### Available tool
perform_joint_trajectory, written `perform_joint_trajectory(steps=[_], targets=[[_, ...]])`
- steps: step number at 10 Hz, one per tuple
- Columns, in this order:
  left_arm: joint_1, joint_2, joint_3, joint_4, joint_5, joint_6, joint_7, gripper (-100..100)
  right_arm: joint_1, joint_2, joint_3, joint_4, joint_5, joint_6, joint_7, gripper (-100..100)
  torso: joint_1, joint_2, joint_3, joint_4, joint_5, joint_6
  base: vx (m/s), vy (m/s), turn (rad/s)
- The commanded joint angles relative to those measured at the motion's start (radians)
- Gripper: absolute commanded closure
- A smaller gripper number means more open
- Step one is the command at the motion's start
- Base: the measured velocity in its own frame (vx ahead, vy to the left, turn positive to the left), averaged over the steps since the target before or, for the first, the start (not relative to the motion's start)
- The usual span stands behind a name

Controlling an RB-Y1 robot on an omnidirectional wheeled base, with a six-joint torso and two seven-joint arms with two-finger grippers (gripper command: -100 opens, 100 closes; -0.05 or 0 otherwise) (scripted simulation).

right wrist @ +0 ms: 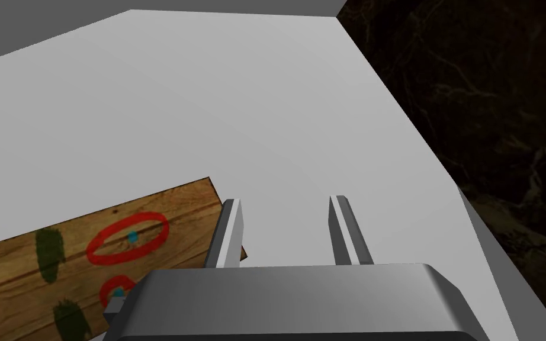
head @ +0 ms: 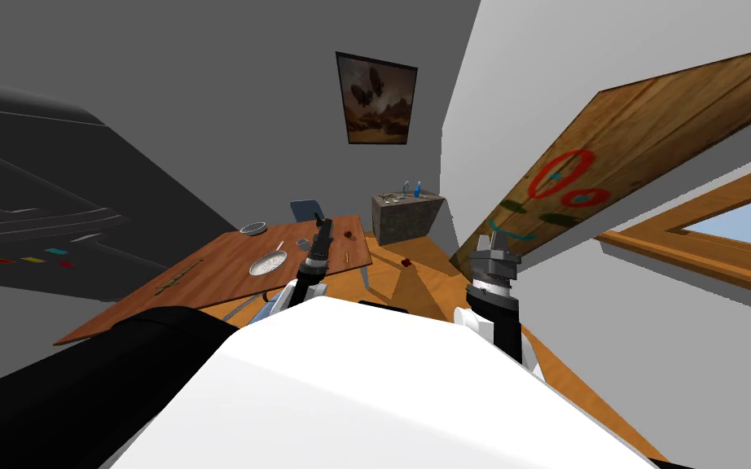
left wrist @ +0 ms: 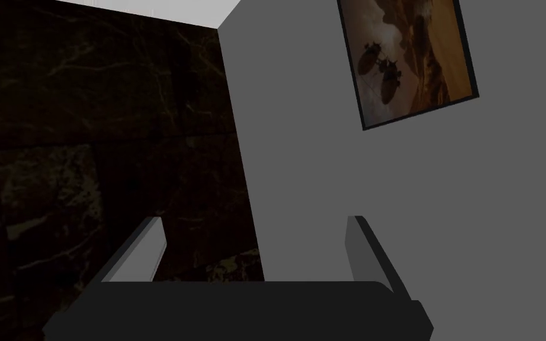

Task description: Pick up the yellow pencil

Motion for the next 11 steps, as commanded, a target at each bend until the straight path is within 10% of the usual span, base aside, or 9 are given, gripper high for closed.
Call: perform_joint_trajectory(steps=[1, 11], targets=[[-0.008, 0.048, -0.008, 0.026, -0.03, -0.002, -0.023, -100, 0.0, 0.0, 0.0, 0.0, 0.0, 0.0, 0.0, 0, 0.0, 0.0, 0.0, 0.0, 0.0, 0.0, 0.173, -0.184, 0.046], [-0.03, 0.277, -0.021, 0.241, -0.222, -0.048, -0.129, -100, 0.0, 0.0, 0.0, 0.0, 0.0, 0.0, 0.0, 0, 0.006, 0.001, 0.0, 0.0, 0.001, 0.0, 0.204, -0.178, 0.082]])
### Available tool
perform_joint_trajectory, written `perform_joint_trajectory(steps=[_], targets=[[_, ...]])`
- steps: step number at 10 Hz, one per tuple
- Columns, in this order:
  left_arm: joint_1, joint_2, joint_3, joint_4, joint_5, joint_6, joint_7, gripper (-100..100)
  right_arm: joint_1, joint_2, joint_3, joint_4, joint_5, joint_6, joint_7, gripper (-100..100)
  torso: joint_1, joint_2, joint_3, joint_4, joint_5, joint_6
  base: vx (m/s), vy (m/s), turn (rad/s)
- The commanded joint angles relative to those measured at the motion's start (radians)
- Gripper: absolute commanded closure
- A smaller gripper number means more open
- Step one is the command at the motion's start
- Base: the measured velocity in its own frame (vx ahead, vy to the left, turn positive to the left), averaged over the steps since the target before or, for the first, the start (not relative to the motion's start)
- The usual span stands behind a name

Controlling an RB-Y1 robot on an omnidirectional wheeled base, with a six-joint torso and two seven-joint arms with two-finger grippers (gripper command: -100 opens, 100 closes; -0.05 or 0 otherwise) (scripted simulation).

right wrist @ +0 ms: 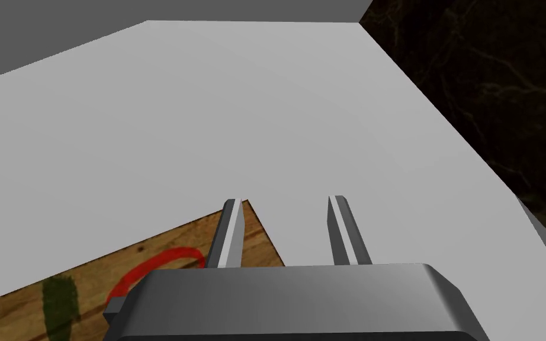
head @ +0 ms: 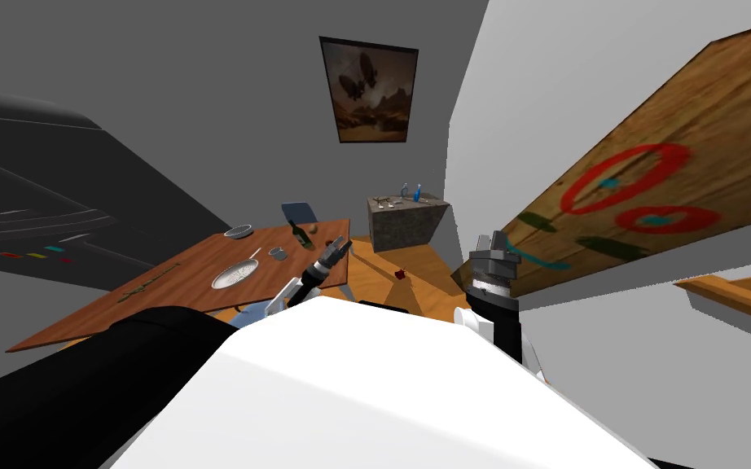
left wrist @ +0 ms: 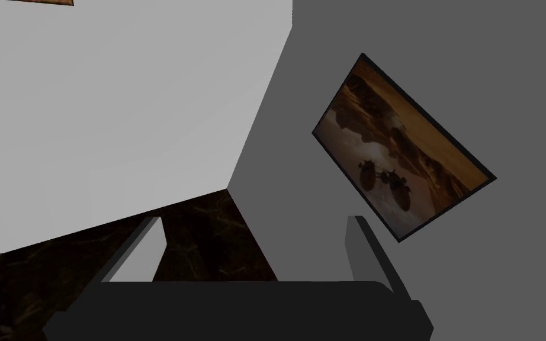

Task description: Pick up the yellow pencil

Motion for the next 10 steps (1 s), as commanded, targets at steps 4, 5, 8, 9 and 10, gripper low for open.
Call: perform_joint_trajectory(steps=[4, 5, 8, 9, 10], targets=[[-0.005, 0.092, 0.008, 0.136, -0.093, -0.034, -0.033, -100, 0.0, 0.0, 0.0, 0.0, 0.0, 0.0, 0.0, 0, 0.002, -0.002, -0.001, -0.001, 0.0, 0.0, 0.202, -0.113, 0.086], [-0.005, 0.092, 0.008, 0.152, -0.093, -0.034, -0.033, -100, 0.0, 0.0, 0.0, 0.0, 0.0, 0.0, 0.0, 0, 0.0, -0.003, -0.002, -0.001, 0.0, 0.0, 0.183, -0.095, 0.096], [-0.003, 0.157, 0.013, 0.245, -0.174, -0.058, -0.053, -100, 0.0, 0.0, 0.0, 0.0, 0.0, 0.0, 0.0, 0, 0.005, -0.002, -0.002, -0.001, 0.001, 0.0, 0.228, -0.069, 0.122], [-0.003, 0.157, 0.013, 0.276, -0.176, -0.058, -0.053, -100, 0.0, 0.0, 0.0, 0.0, 0.0, 0.0, 0.0, 0, 0.005, -0.004, -0.002, -0.001, 0.001, 0.0, 0.208, -0.082, 0.075], [0.001, 0.187, 0.016, 0.303, -0.218, -0.07, -0.061, -100, 0.0, 0.0, 0.0, 0.0, 0.0, 0.0, 0.0, 0, 0.004, -0.003, -0.002, -0.001, 0.001, 0.0, 0.218, -0.052, 0.125]])
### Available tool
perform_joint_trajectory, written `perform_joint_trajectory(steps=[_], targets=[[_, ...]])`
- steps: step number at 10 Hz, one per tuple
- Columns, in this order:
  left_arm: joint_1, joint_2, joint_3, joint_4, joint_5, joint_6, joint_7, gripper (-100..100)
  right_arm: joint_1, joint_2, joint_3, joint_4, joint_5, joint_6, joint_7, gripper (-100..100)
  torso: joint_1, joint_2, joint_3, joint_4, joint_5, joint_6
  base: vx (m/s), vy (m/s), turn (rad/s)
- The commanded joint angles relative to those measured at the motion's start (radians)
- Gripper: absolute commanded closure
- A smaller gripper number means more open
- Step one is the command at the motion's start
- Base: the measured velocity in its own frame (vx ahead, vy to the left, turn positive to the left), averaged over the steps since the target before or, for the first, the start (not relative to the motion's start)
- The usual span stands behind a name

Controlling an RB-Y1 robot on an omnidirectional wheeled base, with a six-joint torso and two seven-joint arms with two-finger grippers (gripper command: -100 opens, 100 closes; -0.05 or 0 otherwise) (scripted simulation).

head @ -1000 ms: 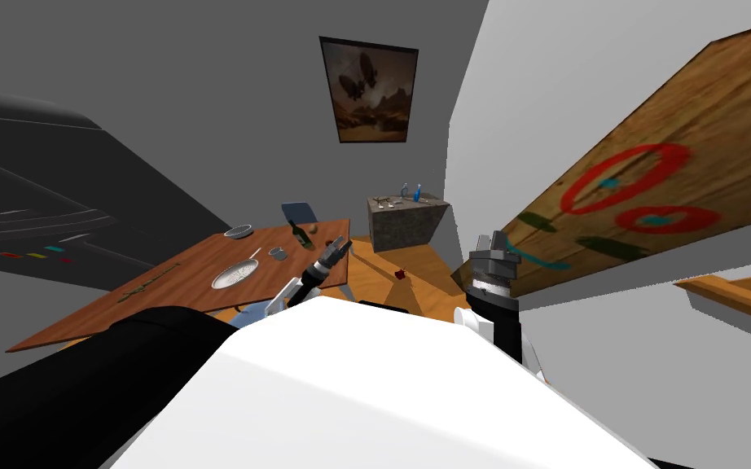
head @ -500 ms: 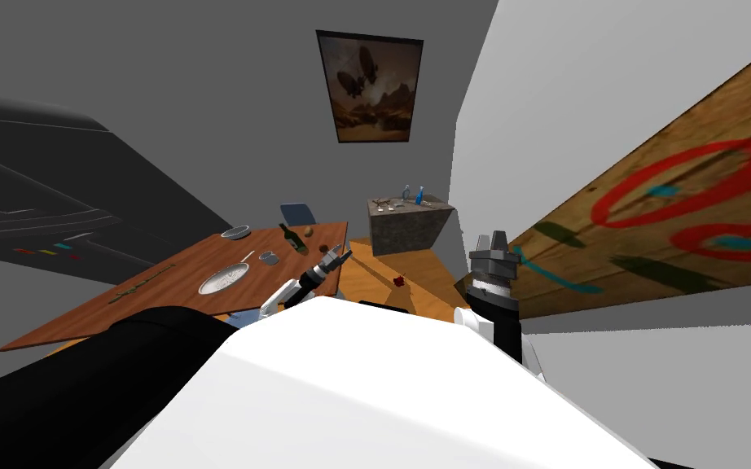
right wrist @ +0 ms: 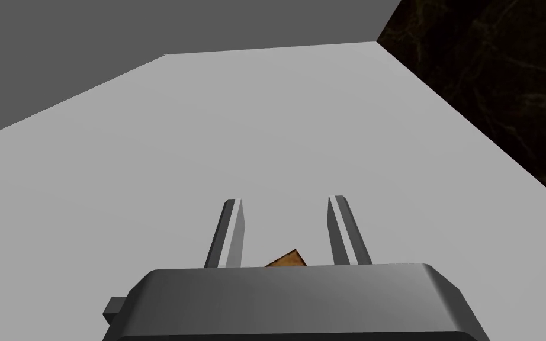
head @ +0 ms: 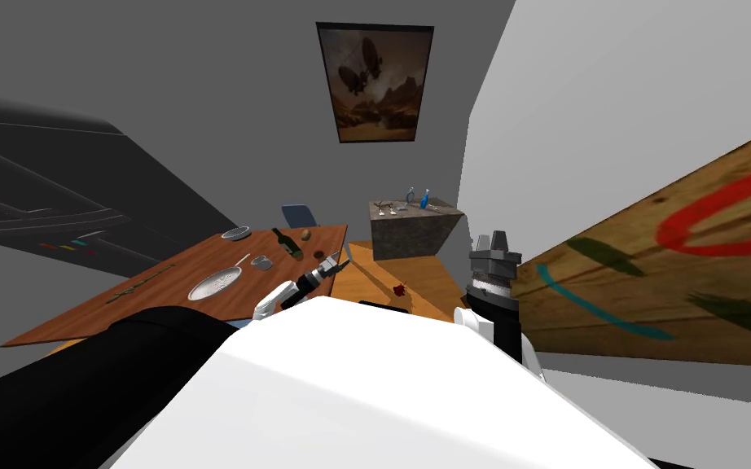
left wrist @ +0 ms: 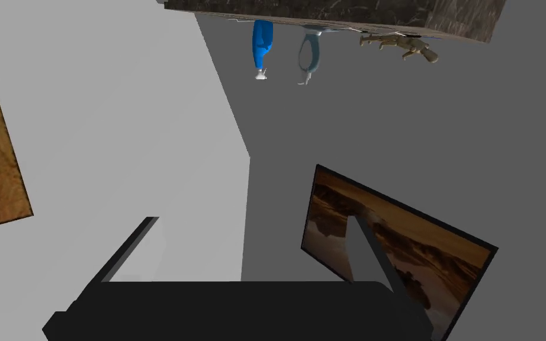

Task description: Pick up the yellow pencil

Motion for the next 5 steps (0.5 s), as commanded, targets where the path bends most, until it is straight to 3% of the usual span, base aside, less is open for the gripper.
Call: perform_joint_trajectory(steps=[1, 2, 3, 4, 5], targets=[[0.005, 0.023, 0.015, 0.05, -0.013, -0.022, -0.001, -100, 0.0, 0.0, 0.0, 0.0, 0.0, 0.0, 0.0, 0, 0.0, 0.0, 0.0, 0.0, 0.0, 0.0, 0.166, -0.033, 0.085], [0.005, 0.023, 0.015, 0.066, -0.013, -0.022, -0.001, -100, 0.0, 0.0, 0.0, 0.0, 0.0, 0.0, 0.0, 0, 0.002, 0.003, 0.001, 0.0, 0.0, 0.0, 0.065, -0.028, -0.003], [0.01, 0.052, 0.019, 0.104, -0.056, -0.035, -0.007, -100, 0.0, 0.0, 0.0, 0.0, 0.0, 0.0, 0.0, 0, 0.002, 0.008, 0.004, 0.002, 0.001, 0.0, 0.143, -0.046, 0.163], [0.01, 0.052, 0.019, 0.135, -0.056, -0.035, -0.007, -100, 0.0, 0.0, 0.0, 0.0, 0.0, 0.0, 0.0, 0, 0.001, 0.006, 0.004, 0.001, 0.0, 0.0, 0.173, -0.054, 0.086], [0.015, 0.08, 0.024, 0.173, -0.098, -0.048, -0.011, -100, 0.0, 0.0, 0.0, 0.0, 0.0, 0.0, 0.0, 0, 0.001, 0.004, 0.002, 0.001, 0.0, 0.0, 0.209, -0.063, 0.127]])
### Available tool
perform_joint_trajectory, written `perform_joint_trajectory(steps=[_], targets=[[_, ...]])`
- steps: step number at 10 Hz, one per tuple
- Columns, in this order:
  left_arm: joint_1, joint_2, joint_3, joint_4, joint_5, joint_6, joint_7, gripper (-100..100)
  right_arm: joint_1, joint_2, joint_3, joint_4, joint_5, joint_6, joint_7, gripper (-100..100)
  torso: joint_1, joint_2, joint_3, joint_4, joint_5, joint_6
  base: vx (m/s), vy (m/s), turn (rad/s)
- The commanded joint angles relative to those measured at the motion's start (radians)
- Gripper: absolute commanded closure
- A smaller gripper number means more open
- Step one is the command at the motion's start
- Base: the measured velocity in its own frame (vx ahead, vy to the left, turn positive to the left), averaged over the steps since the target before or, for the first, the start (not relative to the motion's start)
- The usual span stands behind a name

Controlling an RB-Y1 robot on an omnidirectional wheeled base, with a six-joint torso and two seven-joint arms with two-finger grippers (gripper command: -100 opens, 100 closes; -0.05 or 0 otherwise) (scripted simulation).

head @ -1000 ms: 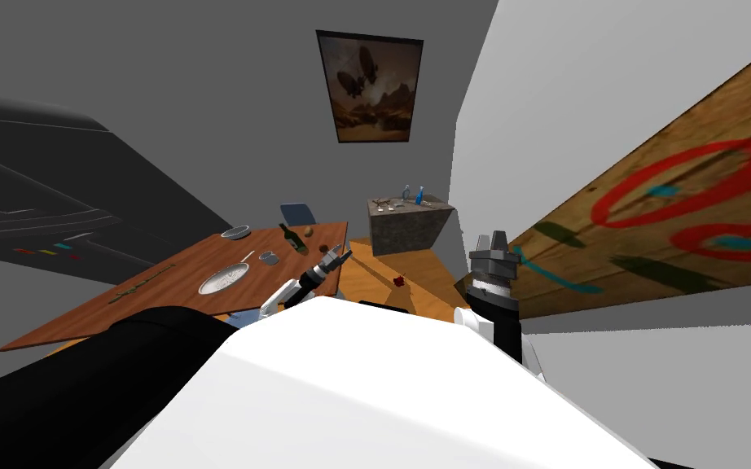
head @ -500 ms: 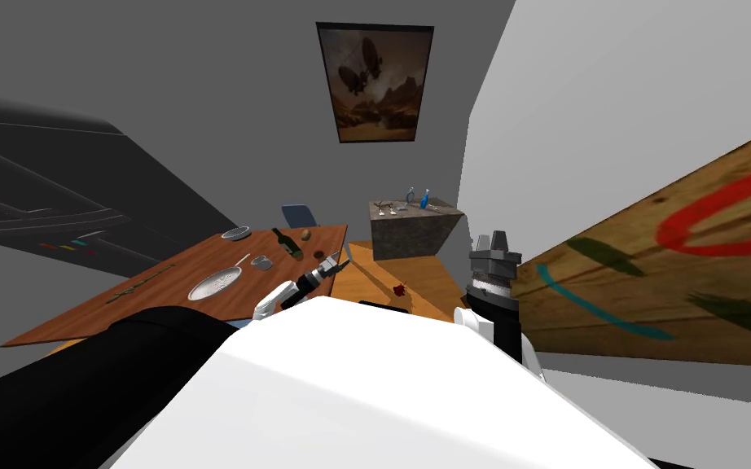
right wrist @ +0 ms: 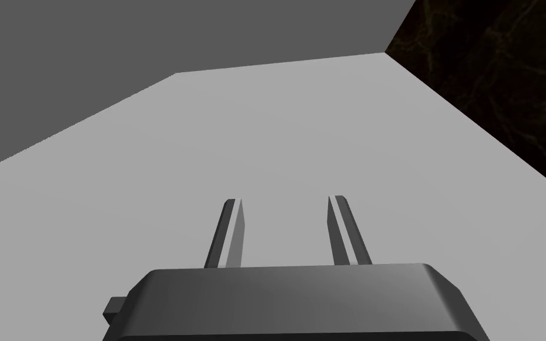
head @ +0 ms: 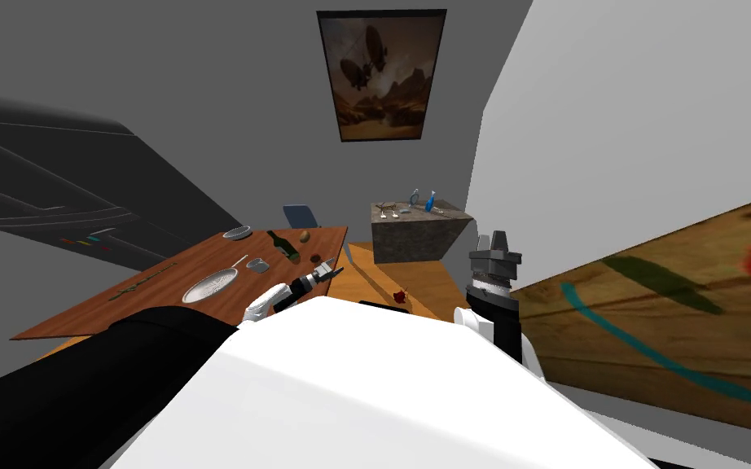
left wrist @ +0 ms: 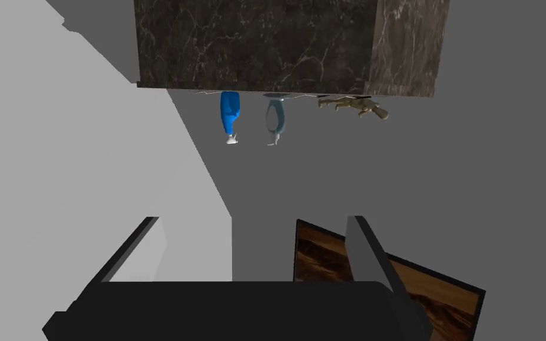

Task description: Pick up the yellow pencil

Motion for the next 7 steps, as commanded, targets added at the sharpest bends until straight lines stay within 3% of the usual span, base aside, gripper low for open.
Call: perform_joint_trajectory(steps=[1, 2, 3, 4, 6, 7], targets=[[0.018, 0.012, 0.007, 0.046, -0.021, -0.009, -0.006, -100, 0.0, 0.0, 0.0, 0.0, 0.0, 0.0, 0.0, 0, 0.0, 0.0, 0.0, 0.0, 0.0, 0.0, 0.195, -0.054, 0.084], [0.025, 0.038, 0.013, 0.085, -0.064, -0.022, -0.008, -100, 0.0, 0.0, 0.0, 0.0, 0.0, 0.0, 0.0, 0, 0.001, 0.0, 0.0, 0.0, 0.0, 0.0, 0.252, -0.034, 0.17], [0.025, 0.038, 0.013, 0.118, -0.064, -0.022, -0.008, -100, 0.0, 0.0, 0.0, 0.0, 0.0, 0.0, 0.0, 0, 0.002, -0.003, -0.002, -0.001, 0.0, 0.0, 0.174, -0.011, 0.079], [0.033, 0.063, 0.02, 0.16, -0.106, -0.035, -0.008, -100, 0.0, 0.0, 0.0, 0.0, 0.0, 0.0, 0.0, 0, 0.004, 0.001, 0.0, 0.0, 0.001, 0.0, 0.019, -0.01, 0.016], [0.033, 0.063, 0.02, 0.19, -0.106, -0.035, -0.008, -100, 0.0, 0.0, 0.0, 0.0, 0.0, 0.0, 0.0, 0, 0.005, 0.01, 0.005, 0.002, 0.001, 0.0, 0.107, -0.005, 0.076], [0.043, 0.086, 0.027, 0.242, -0.148, -0.048, -0.007, -100, 0.0, 0.0, 0.0, 0.0, 0.0, 0.0, 0.0, 0, 0.004, 0.004, 0.002, 0.001, 0.001, 0.0, 0.255, -0.056, 0.249]])
